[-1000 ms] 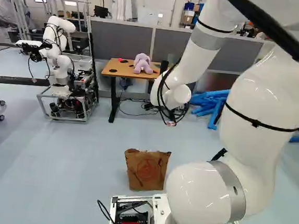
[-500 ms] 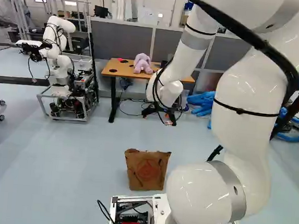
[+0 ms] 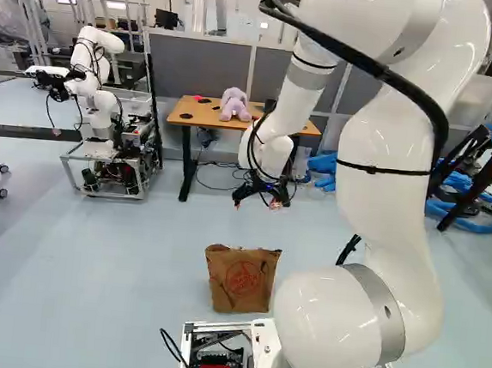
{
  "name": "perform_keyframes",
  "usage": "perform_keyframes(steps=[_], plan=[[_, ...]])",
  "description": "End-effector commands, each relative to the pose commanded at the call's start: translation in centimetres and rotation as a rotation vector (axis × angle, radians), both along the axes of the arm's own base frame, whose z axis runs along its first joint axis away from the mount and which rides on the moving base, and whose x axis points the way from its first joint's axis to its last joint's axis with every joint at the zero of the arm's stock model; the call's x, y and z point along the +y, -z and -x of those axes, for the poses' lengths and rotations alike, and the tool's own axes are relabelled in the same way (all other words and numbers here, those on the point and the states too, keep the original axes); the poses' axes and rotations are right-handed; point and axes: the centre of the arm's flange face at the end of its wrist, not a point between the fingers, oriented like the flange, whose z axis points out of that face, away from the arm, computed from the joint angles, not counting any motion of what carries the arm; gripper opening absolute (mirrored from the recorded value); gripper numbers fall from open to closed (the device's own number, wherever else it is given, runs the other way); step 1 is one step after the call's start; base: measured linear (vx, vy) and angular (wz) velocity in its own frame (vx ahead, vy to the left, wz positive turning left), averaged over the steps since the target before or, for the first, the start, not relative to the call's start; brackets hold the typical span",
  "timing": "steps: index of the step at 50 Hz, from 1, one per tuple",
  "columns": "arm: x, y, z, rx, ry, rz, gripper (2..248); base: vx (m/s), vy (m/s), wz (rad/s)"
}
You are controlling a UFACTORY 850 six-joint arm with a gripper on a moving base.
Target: Pick up the bag on the ground and place it on the table
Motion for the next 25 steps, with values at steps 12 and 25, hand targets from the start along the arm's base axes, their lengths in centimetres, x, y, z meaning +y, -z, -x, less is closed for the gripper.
perform_keyframes(steps=[12,25], plan=[[0.0,1.7,-0.7,0.026,0.0,0.002,247,0.0,0.0,0.0],[0.1,3.5,-1.3,0.055,0.0,0.005,247,0.0,0.0,0.0]])
